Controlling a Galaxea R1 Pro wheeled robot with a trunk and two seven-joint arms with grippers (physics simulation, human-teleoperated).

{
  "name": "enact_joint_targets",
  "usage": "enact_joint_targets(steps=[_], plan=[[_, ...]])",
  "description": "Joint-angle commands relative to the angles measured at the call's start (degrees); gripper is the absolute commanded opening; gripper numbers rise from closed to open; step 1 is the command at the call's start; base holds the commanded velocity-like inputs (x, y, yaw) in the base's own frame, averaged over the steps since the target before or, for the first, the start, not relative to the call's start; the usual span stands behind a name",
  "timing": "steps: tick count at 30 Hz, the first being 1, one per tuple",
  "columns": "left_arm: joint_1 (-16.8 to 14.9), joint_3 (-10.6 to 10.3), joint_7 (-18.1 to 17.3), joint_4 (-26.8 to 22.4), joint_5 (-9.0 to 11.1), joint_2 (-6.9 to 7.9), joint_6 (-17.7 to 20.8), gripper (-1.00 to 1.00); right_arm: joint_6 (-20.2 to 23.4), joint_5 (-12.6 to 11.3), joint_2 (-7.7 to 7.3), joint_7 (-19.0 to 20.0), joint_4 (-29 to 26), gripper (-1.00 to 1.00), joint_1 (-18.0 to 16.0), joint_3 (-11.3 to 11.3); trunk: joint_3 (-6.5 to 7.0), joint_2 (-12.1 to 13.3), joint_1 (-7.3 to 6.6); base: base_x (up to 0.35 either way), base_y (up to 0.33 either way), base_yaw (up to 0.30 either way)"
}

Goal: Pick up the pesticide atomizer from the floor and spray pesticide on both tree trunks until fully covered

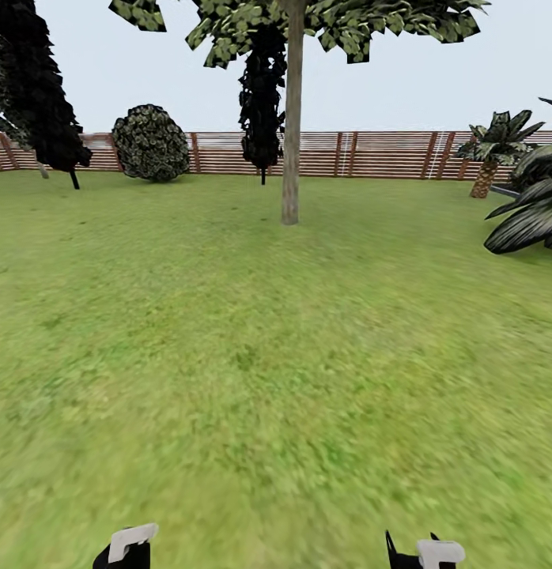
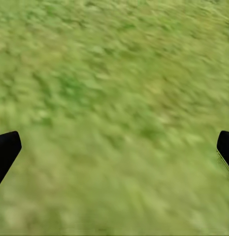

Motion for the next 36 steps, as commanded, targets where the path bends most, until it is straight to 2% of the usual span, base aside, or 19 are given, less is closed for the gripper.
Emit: enact_joint_targets(steps=[1,11,36], plan=[[-0.03,0.04,0.04,0.03,0.07,0.0,-0.19,-1.0,-0.15,0.21,0.0,-0.1,0.05,1.0,-0.03,-0.14,-0.05,-0.02,0.02,0.334,-0.103,0.0],[-0.03,0.06,0.04,0.0,0.11,0.0,-0.19,-1.0,-0.15,0.23,0.05,-0.1,0.05,1.0,-0.03,-0.14,-0.05,-0.02,0.02,0.335,-0.08,0.0],[-0.03,0.05,0.04,0.03,0.1,0.0,-0.19,-1.0,-0.15,0.3,0.06,-0.1,0.09,1.0,-0.03,-0.14,-0.05,-0.02,0.02,0.338,-0.002,0.0]])
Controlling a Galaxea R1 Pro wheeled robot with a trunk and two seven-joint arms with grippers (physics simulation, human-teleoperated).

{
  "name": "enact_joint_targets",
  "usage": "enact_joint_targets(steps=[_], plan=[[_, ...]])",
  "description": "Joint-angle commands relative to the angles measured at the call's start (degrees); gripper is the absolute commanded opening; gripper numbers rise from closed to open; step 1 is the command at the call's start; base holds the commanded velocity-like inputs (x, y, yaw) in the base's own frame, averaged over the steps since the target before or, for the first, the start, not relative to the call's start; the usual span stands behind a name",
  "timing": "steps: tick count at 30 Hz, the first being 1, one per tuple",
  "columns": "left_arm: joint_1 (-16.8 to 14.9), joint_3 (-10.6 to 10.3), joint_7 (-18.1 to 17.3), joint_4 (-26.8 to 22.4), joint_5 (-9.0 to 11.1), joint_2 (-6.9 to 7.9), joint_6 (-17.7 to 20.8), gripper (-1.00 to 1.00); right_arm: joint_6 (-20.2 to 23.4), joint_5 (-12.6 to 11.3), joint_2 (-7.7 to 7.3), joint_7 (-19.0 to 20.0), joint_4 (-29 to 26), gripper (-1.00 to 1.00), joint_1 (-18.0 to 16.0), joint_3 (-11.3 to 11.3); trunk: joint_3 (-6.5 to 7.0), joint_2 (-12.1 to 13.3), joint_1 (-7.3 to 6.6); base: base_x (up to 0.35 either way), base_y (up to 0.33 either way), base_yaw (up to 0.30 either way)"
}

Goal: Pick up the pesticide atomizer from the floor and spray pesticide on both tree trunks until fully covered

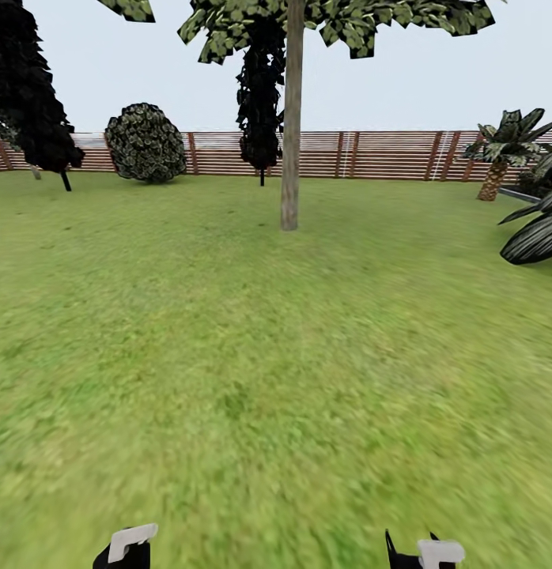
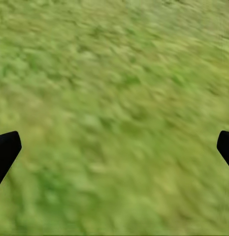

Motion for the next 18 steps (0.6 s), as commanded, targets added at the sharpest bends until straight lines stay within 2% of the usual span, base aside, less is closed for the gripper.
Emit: enact_joint_targets(steps=[1,18], plan=[[-0.04,0.04,0.04,0.05,0.06,0.0,-0.19,-1.0,-0.16,0.21,0.0,-0.1,0.02,1.0,-0.03,-0.16,-0.05,-0.02,0.03,0.338,0.0,0.0],[-0.04,0.03,0.04,0.04,0.06,0.0,-0.19,-1.0,-0.16,0.21,-0.01,-0.1,0.06,1.0,-0.03,-0.16,-0.05,-0.02,0.03,0.338,0.0,0.0]])
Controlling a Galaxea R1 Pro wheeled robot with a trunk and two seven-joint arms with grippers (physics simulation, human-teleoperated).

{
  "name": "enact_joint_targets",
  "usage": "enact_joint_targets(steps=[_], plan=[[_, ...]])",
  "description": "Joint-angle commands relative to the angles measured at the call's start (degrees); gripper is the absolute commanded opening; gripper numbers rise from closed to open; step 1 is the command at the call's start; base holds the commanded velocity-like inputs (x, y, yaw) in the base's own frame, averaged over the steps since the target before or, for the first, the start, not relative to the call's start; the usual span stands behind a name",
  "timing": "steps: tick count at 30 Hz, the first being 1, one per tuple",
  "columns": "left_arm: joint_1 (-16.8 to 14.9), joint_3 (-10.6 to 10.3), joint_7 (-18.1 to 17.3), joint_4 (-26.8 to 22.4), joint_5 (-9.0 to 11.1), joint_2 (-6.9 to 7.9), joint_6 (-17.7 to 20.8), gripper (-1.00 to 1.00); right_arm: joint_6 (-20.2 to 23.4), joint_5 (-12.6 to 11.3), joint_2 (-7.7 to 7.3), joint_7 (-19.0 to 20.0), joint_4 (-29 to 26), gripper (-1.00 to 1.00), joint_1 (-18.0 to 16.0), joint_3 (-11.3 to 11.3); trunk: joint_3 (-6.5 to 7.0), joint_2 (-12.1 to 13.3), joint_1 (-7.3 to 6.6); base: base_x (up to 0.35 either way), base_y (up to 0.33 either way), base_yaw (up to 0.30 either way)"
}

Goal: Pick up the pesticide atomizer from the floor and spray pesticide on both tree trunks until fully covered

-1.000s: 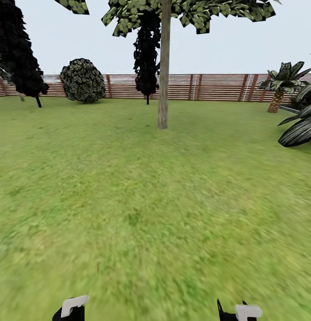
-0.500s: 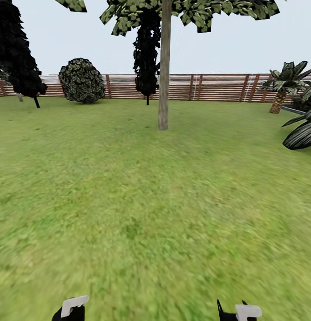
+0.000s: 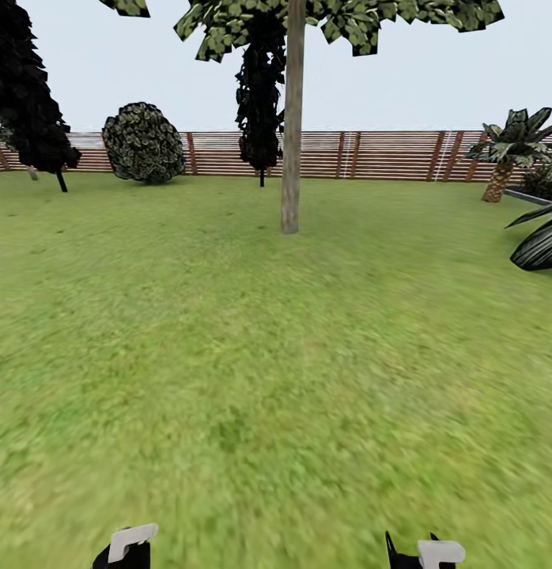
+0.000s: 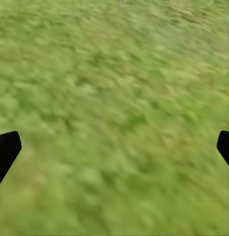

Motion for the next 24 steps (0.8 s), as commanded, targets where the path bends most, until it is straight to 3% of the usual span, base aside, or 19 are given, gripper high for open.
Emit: enact_joint_targets(steps=[1,24], plan=[[-0.04,0.04,0.04,0.05,0.08,0.0,-0.19,-1.0,-0.16,0.22,0.02,-0.1,0.03,1.0,-0.03,-0.16,-0.05,-0.02,0.03,0.338,0.0,0.0],[-0.04,0.02,0.04,0.02,0.11,0.0,-0.19,-1.0,-0.16,0.13,0.04,-0.16,-0.01,1.0,-0.03,-0.16,-0.05,-0.02,0.03,0.338,0.0,0.0]])
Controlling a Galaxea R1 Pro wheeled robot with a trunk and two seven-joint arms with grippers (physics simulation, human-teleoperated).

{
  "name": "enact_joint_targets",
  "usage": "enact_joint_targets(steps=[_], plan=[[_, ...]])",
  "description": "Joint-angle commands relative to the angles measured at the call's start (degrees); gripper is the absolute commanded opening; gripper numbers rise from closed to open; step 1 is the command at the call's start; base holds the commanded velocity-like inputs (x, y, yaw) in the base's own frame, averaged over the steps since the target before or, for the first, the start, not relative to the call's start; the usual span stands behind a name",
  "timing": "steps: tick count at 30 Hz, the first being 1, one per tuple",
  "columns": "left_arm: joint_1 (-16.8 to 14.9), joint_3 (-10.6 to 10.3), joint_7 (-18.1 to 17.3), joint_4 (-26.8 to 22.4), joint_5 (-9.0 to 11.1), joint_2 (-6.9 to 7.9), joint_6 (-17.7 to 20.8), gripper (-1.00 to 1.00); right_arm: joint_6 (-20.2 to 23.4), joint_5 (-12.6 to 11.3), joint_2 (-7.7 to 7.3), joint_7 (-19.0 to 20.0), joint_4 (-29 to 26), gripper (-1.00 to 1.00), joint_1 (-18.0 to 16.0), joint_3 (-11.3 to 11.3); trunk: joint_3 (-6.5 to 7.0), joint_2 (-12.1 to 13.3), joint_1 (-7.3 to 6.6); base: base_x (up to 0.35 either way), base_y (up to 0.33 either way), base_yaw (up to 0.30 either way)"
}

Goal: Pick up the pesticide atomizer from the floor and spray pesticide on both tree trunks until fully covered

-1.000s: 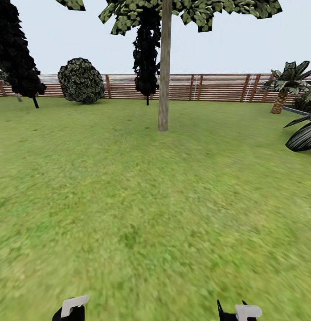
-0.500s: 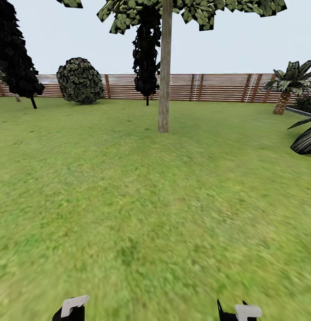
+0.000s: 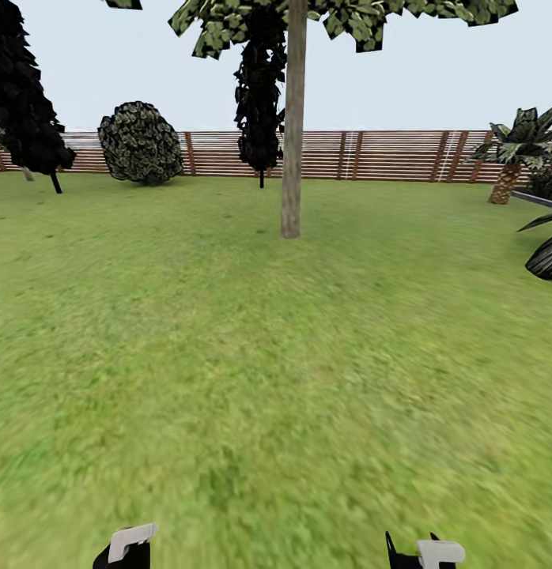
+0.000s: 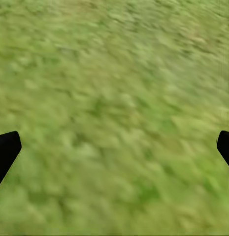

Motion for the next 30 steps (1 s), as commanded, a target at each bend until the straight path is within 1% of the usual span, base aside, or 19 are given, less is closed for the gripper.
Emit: enact_joint_targets(steps=[1,16,30], plan=[[-0.04,0.06,0.04,0.04,0.09,0.0,-0.19,-1.0,-0.16,0.17,0.02,-0.1,0.04,1.0,-0.03,-0.16,-0.05,-0.02,0.03,0.338,0.0,0.0],[-0.04,0.03,0.04,0.04,0.11,0.0,-0.19,-1.0,-0.16,0.2,0.02,-0.07,0.04,1.0,-0.03,-0.08,-1.03,-0.02,0.03,0.338,0.0,0.0],[-0.04,0.04,0.04,0.04,0.12,0.0,-0.19,-1.0,-0.16,0.2,0.02,-0.12,0.04,1.0,-0.03,-0.13,-1.08,-0.02,0.03,0.338,0.0,0.0]])
